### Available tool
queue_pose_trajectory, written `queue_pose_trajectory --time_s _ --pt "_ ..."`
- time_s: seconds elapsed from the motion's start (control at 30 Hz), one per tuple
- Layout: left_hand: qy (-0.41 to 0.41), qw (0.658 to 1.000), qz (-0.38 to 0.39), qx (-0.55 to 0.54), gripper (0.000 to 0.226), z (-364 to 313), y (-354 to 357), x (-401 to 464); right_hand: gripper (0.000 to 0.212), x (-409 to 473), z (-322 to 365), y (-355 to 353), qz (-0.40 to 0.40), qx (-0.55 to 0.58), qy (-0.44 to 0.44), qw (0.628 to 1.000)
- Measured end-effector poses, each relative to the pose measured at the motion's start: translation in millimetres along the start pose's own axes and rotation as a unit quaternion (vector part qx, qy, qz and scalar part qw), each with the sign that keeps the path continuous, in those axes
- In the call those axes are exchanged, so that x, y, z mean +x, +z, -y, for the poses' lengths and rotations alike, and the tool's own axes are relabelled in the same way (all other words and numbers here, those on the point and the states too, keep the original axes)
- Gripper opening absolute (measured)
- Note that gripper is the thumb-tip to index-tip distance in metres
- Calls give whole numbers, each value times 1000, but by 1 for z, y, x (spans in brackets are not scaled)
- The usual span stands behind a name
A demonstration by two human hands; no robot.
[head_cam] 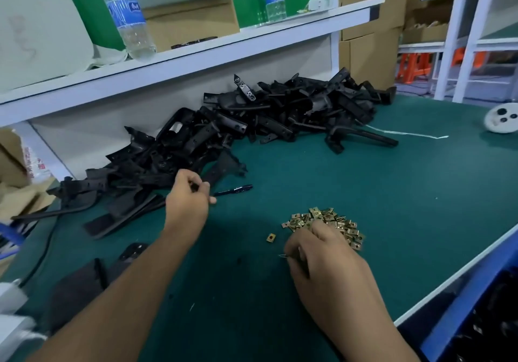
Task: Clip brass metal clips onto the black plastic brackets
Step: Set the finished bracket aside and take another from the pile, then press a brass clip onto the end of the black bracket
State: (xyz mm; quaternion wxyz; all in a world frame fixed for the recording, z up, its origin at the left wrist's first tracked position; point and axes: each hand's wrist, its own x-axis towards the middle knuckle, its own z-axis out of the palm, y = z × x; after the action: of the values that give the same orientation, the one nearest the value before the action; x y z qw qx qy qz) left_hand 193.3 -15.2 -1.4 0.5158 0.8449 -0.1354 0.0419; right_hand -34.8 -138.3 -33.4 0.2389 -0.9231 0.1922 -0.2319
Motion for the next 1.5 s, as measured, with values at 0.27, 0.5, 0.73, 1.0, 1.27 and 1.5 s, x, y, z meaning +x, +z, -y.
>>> queue_pose_trajectory --time_s 0.27,0.5,0.73,1.0,1.27,1.5 --pt "-53 989 107 -84 28 25 -95 -86 10 -2 -4 -1 -18 59 -5 998" --pt "67 865 238 437 28 21 -114 -106 16 -2 -9 2 -11 185 -2 983" --pt "273 819 281 418 65 6 -60 -115 9 2 -14 -4 -21 373 9 927" --pt "319 865 243 303 59 7 -32 -112 19 4 -17 -8 -52 467 33 882" --pt "353 876 178 277 64 17 -35 -118 15 0 -16 -13 -5 498 8 867" --pt "353 902 184 168 59 21 -35 -113 16 2 -12 -2 20 413 -20 910"
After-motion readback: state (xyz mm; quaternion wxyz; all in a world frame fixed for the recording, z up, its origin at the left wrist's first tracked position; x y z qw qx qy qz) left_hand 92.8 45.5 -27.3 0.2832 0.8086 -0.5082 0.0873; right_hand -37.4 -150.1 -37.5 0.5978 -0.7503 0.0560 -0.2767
